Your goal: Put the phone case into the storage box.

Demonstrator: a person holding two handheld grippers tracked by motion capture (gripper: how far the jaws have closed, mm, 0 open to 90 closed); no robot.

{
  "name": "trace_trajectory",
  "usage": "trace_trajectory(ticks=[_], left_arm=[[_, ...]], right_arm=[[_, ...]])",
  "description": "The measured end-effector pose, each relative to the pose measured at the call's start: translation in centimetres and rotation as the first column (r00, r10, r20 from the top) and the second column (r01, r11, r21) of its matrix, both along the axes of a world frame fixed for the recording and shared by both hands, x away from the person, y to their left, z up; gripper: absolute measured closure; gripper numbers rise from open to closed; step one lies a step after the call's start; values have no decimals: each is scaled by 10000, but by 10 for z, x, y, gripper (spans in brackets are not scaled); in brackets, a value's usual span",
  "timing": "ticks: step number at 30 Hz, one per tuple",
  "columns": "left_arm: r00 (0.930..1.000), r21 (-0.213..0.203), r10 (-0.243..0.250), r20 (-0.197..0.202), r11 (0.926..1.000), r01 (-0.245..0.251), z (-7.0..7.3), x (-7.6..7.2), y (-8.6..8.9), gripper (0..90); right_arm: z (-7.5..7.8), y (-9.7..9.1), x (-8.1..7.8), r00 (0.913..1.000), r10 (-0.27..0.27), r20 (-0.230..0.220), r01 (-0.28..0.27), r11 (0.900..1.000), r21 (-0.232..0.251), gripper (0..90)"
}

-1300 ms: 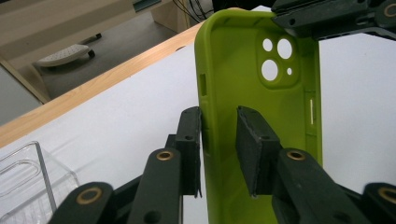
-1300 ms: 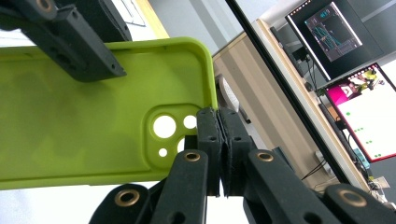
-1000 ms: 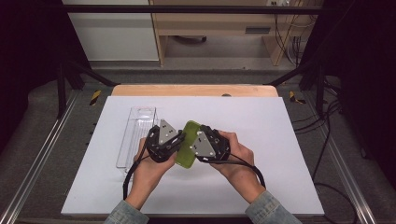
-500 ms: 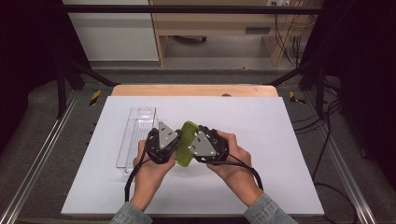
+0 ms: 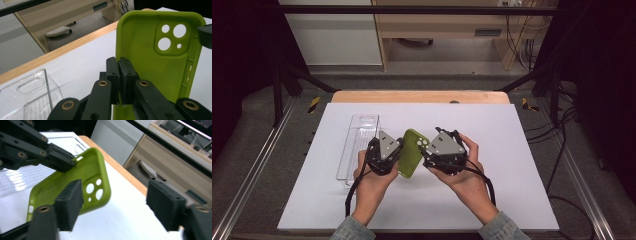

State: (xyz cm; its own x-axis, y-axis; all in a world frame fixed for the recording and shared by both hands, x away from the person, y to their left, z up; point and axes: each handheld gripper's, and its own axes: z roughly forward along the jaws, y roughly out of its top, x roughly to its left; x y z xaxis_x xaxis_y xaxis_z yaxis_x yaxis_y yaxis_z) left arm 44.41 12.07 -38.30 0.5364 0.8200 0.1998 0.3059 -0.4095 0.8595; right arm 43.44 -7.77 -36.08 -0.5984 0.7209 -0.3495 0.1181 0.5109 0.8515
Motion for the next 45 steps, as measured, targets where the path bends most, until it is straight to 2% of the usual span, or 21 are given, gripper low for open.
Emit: trace_trajectory(ticks=[2,3,4,5,7,18,21,23,28,29,32,33,35,38,40,41,43,45], left_arm=[[10000,-8,57,35,10000,-57,0,0,1,868],[9999,-21,133,84,9999,-132,0,1,2,868],[9999,-21,133,84,9999,-132,0,1,2,868],[9997,-53,197,124,9998,-197,0,1,2,868],[9996,-82,242,177,9997,-241,1,2,3,868],[9983,-280,396,430,9989,-384,4,3,6,867],[9978,-380,367,558,9987,-346,6,3,8,868],[9978,-448,327,578,9985,-301,8,2,8,868],[9974,-447,249,675,9988,-219,12,1,7,868],[9971,-454,243,726,9987,-210,14,1,7,868],[9961,-479,303,825,9985,-264,16,1,8,868],[9934,-629,388,1079,9975,-321,18,0,11,867],[9894,-628,451,1382,9974,-366,20,0,14,867],[9886,-736,575,1395,9962,-475,23,1,20,868],[9887,-789,618,1368,9956,-514,24,2,22,868],[9891,-884,668,1311,9945,-555,24,2,25,868],[9899,-1044,826,1153,9920,-706,25,3,31,868],[9890,-1096,915,1165,9909,-787,27,3,35,868]], right_arm=[[0,-2,1,10000,-49,-26,50,9999,160,252],[-1,-7,3,9997,-112,-222,125,9980,626,207],[-1,-7,3,9997,-112,-222,125,9980,626,207],[-1,-11,5,9996,-150,-244,174,9948,1003,174],[-3,-15,6,9999,-77,-148,95,9921,1251,147],[-10,-40,9,9999,35,-130,-7,9775,2108,92],[-15,-49,11,9995,-24,-305,96,9709,2391,80],[-19,-55,13,9992,-173,-347,255,9674,2521,81],[-27,-64,14,9989,-419,-202,456,9678,2476,80],[-31,-70,14,9979,-605,-247,649,9620,2654,73],[-35,-75,15,9972,-669,-320,733,9564,2826,71],[-42,-82,16,9962,-727,-474,835,9508,2982,65],[-48,-87,16,9958,-718,-576,860,9483,3056,58],[-55,-96,15,9944,-804,-684,981,9425,3194,58],[-56,-99,14,9938,-868,-689,1044,9426,3173,58],[-59,-105,13,9929,-957,-704,1136,9381,3272,58],[-62,-109,11,9926,-1008,-670,1173,9381,3258,57],[-65,-115,9,9924,-1057,-631,1206,9374,3268,54]])
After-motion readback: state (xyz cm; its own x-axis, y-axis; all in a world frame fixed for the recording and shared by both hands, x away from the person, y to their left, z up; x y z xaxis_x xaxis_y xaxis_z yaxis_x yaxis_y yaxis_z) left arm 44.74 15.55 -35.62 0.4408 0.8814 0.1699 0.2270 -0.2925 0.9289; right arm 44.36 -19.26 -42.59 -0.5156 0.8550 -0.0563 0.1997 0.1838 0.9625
